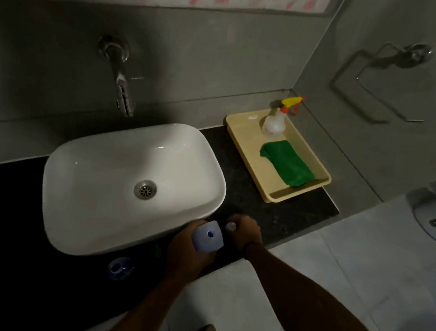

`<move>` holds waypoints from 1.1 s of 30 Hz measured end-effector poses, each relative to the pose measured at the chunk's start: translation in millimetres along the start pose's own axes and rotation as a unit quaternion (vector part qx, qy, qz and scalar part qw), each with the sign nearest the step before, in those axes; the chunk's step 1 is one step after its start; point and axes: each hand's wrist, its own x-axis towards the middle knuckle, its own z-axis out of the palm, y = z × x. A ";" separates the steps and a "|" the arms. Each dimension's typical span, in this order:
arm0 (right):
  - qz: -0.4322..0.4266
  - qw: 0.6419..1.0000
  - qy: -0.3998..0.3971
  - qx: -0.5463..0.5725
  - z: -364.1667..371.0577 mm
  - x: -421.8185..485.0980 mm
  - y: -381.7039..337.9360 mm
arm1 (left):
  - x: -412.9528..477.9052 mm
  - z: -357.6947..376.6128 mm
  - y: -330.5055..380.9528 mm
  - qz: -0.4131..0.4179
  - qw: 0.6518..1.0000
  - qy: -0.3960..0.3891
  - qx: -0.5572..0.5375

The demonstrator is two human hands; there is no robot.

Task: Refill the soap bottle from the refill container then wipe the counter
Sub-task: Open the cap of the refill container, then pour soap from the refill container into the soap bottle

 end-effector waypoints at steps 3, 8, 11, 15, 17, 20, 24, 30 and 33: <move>-0.001 1.000 -0.007 -0.001 5.7 6.0 6.6 | 2.5 -2.3 -5.5 -0.038 0.998 -0.052 -0.010; -0.017 1.000 -0.008 -0.017 6.2 7.0 11.8 | 6.4 -0.2 -7.7 -0.034 0.997 -0.070 -0.016; -0.009 1.000 0.020 -0.003 6.3 -6.6 11.8 | 1.9 -10.1 -8.2 -0.023 0.997 -0.072 -0.022; 0.019 0.992 0.099 0.074 16.7 -47.2 7.0 | -23.8 -36.3 -5.5 0.021 0.999 -0.033 -0.001; -0.001 0.989 0.091 0.119 26.4 -70.7 4.0 | -44.9 -55.6 -6.8 0.061 0.998 0.012 0.010; -0.030 0.981 0.081 0.174 45.7 -101.2 -12.1 | -74.4 -98.4 -26.9 0.137 0.987 0.085 0.002; -0.011 0.937 0.153 0.315 71.8 -123.4 -45.4 | -93.0 -150.6 -74.8 0.092 0.986 0.136 -0.010; 0.041 0.890 0.224 0.395 94.4 -118.3 -88.5 | -86.6 -172.4 -118.9 -0.006 0.997 0.072 -0.005; 0.058 0.879 0.253 0.399 100.7 -107.6 -94.9 | -77.3 -167.2 -121.0 -0.031 0.998 0.044 -0.026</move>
